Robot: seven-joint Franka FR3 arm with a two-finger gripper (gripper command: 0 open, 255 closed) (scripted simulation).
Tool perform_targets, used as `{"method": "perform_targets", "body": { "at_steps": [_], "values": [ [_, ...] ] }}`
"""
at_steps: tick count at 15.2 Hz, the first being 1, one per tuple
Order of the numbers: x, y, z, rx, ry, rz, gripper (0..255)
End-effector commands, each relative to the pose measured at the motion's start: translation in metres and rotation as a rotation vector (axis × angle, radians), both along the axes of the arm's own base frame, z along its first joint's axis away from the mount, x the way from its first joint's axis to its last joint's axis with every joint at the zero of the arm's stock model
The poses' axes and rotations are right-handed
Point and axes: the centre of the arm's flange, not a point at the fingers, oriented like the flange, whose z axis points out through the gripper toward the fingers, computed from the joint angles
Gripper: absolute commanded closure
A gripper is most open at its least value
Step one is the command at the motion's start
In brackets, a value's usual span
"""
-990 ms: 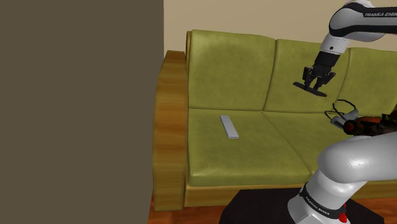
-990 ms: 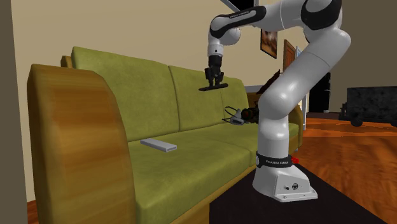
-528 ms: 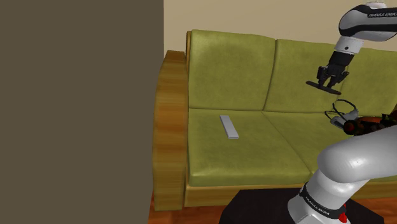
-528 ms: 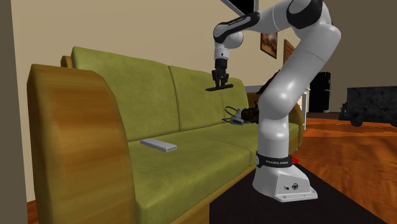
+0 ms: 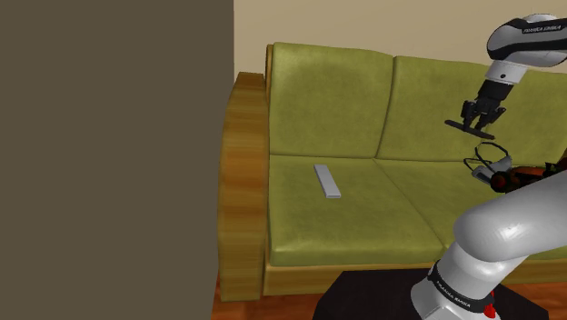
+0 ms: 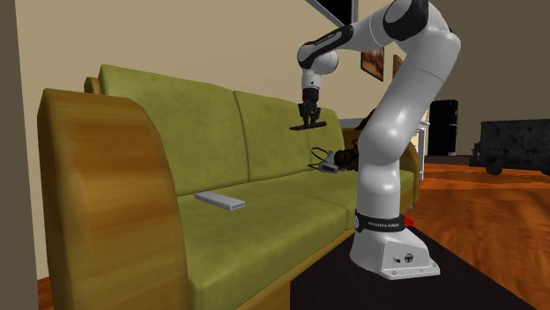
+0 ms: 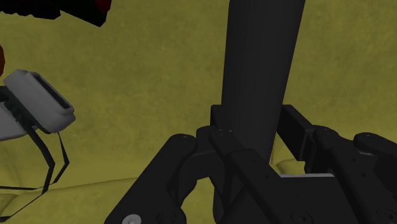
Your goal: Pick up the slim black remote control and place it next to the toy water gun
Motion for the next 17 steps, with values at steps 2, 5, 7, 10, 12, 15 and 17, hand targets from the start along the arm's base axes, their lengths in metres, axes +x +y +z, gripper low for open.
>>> {"method": "perform_targets", "body": {
  "at_steps": [2, 5, 7, 10, 12, 15, 17],
  "values": [
    [0.0, 0.0, -0.015, 0.0, 0.0, 0.0, 255],
    [0.0, 0.0, -0.031, 0.0, 0.0, 0.0, 255],
    [0.0, 0.0, -0.042, 0.0, 0.0, 0.0, 255],
    [0.0, 0.0, -0.058, 0.0, 0.0, 0.0, 255],
    [0.0, 0.0, -0.068, 0.0, 0.0, 0.0, 255],
    [0.0, 0.0, -0.084, 0.0, 0.0, 0.0, 255],
    [0.0, 0.0, -0.095, 0.0, 0.0, 0.0, 255]
  ]
}}
